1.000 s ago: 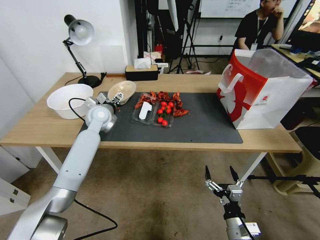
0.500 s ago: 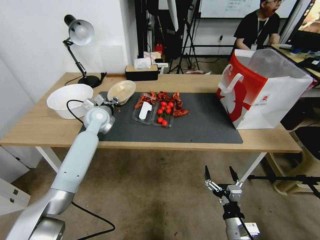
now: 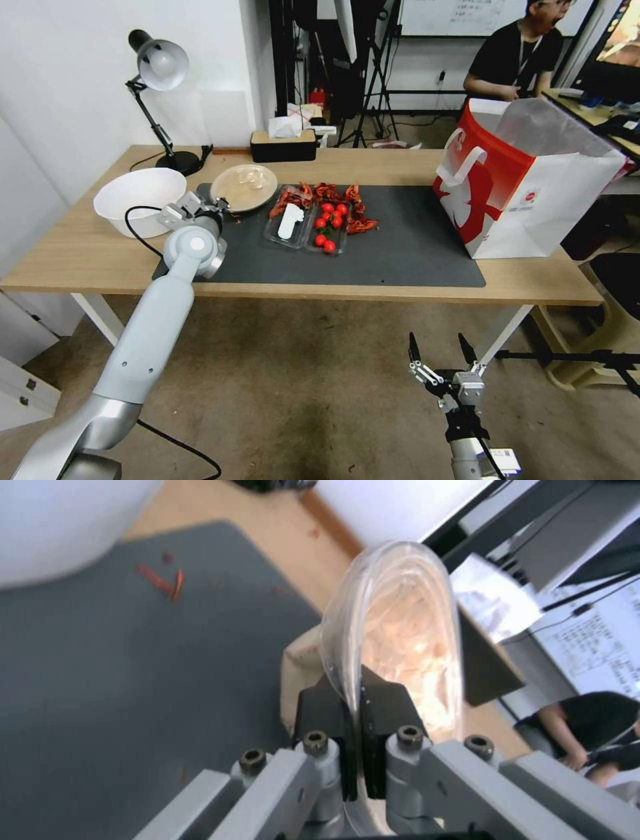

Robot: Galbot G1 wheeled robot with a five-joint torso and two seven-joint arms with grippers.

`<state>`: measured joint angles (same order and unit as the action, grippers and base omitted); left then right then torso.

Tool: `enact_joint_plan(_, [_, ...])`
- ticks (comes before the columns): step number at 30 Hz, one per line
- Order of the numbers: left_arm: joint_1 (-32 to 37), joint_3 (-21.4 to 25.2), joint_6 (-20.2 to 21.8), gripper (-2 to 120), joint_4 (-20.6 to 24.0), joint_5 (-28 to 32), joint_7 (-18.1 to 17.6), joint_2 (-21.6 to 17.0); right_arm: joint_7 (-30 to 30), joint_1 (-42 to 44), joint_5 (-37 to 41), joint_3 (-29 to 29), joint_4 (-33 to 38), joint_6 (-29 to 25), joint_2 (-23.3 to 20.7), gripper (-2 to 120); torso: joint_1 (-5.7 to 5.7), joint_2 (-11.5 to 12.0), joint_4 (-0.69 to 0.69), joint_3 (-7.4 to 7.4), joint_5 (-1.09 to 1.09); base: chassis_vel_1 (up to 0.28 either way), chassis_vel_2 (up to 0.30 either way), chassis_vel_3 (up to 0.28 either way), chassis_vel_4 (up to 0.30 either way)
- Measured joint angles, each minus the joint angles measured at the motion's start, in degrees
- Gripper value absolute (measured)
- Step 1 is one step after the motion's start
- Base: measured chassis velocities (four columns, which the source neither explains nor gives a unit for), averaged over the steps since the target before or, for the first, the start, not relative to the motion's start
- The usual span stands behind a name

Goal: Pick up the trash from the table and place it into the takeout bag.

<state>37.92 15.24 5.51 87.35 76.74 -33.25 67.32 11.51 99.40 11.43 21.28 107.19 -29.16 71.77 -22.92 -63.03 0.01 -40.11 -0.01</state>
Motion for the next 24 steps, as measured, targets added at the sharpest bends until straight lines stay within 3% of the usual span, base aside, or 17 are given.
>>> enact_joint_plan(5, [0.8,0.0,-1.3,0,1.4,-2.6,2.1,-0.7,0.0,0.1,-0.2,0.0,0.1,0.0,0.0,100,0.0,0.0,-0.01,0.0,0.0,0.0,0.0,0.0,0.0])
enact_joint_plan(7, [2.1,0.0,-2.9,0,3.4,-5.9,5.5,-1.6,0.0,0.3,-0.6,-0.2,0.3,-0.2,0.2,100,0.0,0.0,-0.01,0.0,0.0,0.0,0.0,0.0,0.0])
enact_joint_plan(9, [2.6,0.0,-3.5,0,4.1,-7.0,6.6,-1.8,0.0,0.4,-0.7,-0.2,0.4,-0.3,0.3,100,0.0,0.0,0.0,0.0,0.0,0.0,0.0,0.0,0.0])
enact_joint_plan(11, [4.0,-0.1,-5.5,0,6.4,-9.8,10.8,-2.7,0.0,0.7,-0.9,-0.3,0.6,-0.3,0.4,100,0.0,0.0,0.0,0.0,0.01,0.0,0.0,0.0,0.0])
enact_joint_plan(13, [4.3,-0.1,-5.9,0,6.9,-10.2,11.7,-2.9,0.0,0.7,-0.9,-0.3,0.7,-0.3,0.4,100,0.0,0.0,0.0,0.0,0.01,0.0,0.0,0.0,0.0])
enact_joint_plan(15, [5.5,-0.4,-7.9,0,9.2,-12.9,16.7,-3.9,0.0,0.9,-1.1,-0.3,0.9,-0.3,0.4,100,0.0,0.0,0.0,0.0,0.0,0.0,0.0,0.0,0.0])
enact_joint_plan(16, [5.5,-0.4,-7.9,0,9.2,-12.9,16.7,-3.9,0.0,0.9,-1.1,-0.3,0.9,-0.3,0.4,100,0.0,0.0,0.0,0.0,0.0,0.0,0.0,0.0,0.0])
enact_joint_plan(18, [6.2,-0.9,-9.4,0,10.8,-15.7,21.1,-4.9,0.0,1.0,-1.3,-0.3,1.0,-0.3,0.4,100,0.01,0.0,-0.01,0.0,0.0,0.0,0.0,0.0,0.0])
enact_joint_plan(19, [6.2,-0.9,-9.4,0,10.8,-15.7,21.1,-4.9,0.0,1.0,-1.3,-0.3,1.0,-0.3,0.4,100,0.01,0.0,-0.01,0.0,0.0,0.0,0.0,0.0,0.0])
enact_joint_plan(22, [6.3,-2.0,-11.4,0,12.6,-20.7,26.6,-6.3,0.0,1.0,-1.5,-0.4,1.1,-0.3,0.5,100,0.0,0.0,-0.01,0.0,0.01,0.0,0.0,0.0,0.0])
enact_joint_plan(24, [6.2,-2.3,-11.7,0,13.0,-21.8,27.6,-6.6,0.0,1.0,-1.5,-0.4,1.1,-0.3,0.5,100,0.0,0.0,0.0,0.0,0.0,0.0,0.0,0.0,0.0])
